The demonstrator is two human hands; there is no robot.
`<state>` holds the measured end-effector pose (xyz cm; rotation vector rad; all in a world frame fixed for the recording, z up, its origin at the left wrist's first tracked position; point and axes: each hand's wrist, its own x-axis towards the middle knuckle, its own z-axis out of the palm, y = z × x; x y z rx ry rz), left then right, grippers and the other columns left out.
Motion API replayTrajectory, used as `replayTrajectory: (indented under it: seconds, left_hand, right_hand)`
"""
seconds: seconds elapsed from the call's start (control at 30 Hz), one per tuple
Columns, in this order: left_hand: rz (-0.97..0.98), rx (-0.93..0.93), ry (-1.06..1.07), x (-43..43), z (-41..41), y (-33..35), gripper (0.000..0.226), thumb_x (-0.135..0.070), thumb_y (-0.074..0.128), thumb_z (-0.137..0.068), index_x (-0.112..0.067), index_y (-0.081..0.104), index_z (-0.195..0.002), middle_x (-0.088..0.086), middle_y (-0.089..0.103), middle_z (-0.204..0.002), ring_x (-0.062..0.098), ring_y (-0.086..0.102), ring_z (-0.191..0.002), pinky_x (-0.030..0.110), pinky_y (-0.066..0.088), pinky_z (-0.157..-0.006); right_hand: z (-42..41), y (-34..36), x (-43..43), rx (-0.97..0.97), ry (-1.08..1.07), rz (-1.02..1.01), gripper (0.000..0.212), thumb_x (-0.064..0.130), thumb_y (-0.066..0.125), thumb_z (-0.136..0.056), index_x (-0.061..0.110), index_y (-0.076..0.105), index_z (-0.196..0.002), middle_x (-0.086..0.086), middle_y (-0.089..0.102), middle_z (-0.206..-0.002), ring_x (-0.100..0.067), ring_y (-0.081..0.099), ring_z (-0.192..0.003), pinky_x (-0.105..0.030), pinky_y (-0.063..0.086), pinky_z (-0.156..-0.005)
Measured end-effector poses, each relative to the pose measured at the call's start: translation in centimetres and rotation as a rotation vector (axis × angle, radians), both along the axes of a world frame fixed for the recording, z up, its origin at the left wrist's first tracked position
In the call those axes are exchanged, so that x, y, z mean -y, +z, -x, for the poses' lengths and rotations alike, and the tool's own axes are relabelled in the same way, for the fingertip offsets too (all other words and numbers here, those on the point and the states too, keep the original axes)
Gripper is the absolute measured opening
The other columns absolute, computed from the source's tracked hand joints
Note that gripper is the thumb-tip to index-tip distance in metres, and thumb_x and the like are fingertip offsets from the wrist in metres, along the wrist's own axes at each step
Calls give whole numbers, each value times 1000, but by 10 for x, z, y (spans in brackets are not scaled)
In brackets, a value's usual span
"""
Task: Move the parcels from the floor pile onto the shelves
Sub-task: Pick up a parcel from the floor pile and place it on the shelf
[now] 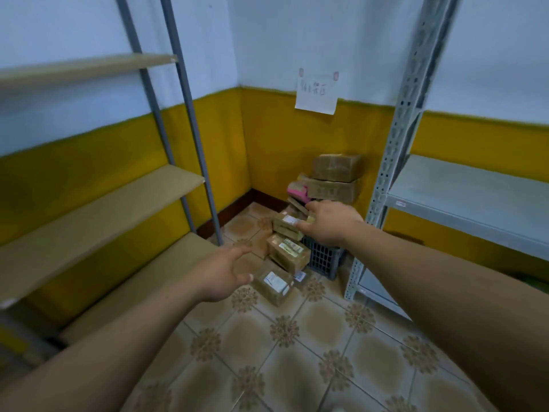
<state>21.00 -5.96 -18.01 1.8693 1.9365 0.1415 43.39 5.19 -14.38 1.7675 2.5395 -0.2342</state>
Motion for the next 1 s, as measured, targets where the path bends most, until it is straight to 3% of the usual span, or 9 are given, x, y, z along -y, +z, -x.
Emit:
replayTrajectory:
  seconds: [0.43, 0.63, 0.8, 1.0]
  left_hand:
    - [146, 116, 130, -163, 49, -60, 65, -39, 58, -94, -24, 29, -151, 0, 26, -158, 19, 27, -144, 31, 27, -113]
    - [279, 98, 119, -231, 72, -98, 65, -41, 55, -95, -26, 27, -152, -1, 25, -159, 20, 29, -143, 38, 32, -113]
    - [376, 143, 71, -293, 111, -133, 72, -45, 55, -89, -26, 26, -152, 2, 30, -157, 21, 36, -138, 38, 38, -108]
    - [580, 107, -76, -392, 173, -202, 66, -39, 54, -97, -21, 24, -153, 3, 29, -157, 21, 42, -134, 28, 43, -97]
  right_hand:
    - [29, -57, -186, 40, 10, 137, 76, 71, 33, -93, 22, 32, -151, -10, 45, -148, -32, 46, -130, -43, 44, -98]
    - [32, -88, -247, 11, -63, 227, 76, 71, 36, -93, 23, 31, -152, -9, 42, -151, -30, 44, -133, -42, 44, -100]
    - [55, -121, -285, -23, -184, 336, 69, 64, 38, -97, 21, 32, -152, -9, 46, -148, -29, 47, -131, -37, 42, -97]
    - [95, -202, -333, -134, -448, 477, 68, 64, 41, -96, 21, 36, -148, -11, 51, -142, -30, 52, -124, -35, 45, -90]
